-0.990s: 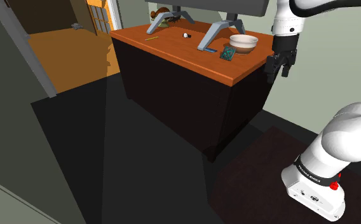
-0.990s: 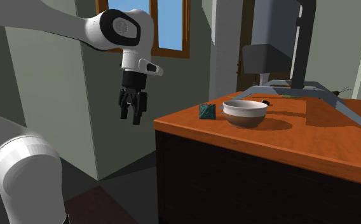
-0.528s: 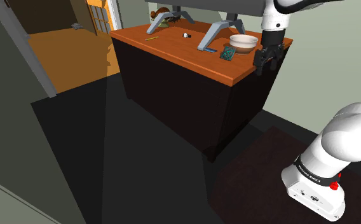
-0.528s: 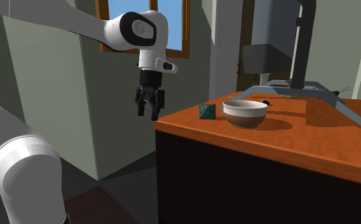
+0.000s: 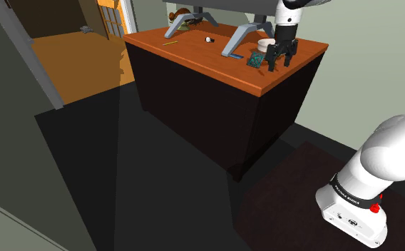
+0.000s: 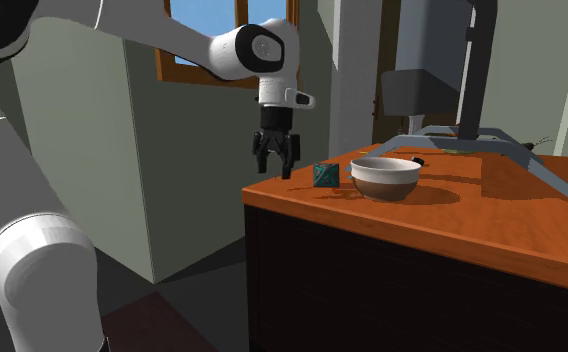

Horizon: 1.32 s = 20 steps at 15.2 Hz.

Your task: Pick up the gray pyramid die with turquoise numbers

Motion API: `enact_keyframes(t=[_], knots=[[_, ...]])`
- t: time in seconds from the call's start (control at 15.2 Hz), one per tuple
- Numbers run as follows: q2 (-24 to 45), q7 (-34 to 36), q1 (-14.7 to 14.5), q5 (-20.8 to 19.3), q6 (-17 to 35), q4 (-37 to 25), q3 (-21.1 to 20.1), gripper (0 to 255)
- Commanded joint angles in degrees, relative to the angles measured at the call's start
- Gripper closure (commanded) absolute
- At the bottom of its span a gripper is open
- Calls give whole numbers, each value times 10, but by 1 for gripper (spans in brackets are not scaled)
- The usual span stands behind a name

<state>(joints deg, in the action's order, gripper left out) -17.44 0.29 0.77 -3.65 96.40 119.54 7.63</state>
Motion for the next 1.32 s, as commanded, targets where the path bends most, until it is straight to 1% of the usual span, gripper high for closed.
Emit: enact_keyframes(t=[0.0, 0.33, 0.66, 0.73, 1.19, 1.25], knots=[[36, -8, 1, 2, 2, -45, 5, 0], [132, -24, 5, 14, 7, -159, 16, 0], [233, -41, 13, 32, -6, -297, 25, 0], [243, -43, 15, 34, -8, -311, 26, 0], [237, -41, 14, 33, 52, -245, 25, 0], [237, -41, 14, 32, 52, -245, 25, 0]])
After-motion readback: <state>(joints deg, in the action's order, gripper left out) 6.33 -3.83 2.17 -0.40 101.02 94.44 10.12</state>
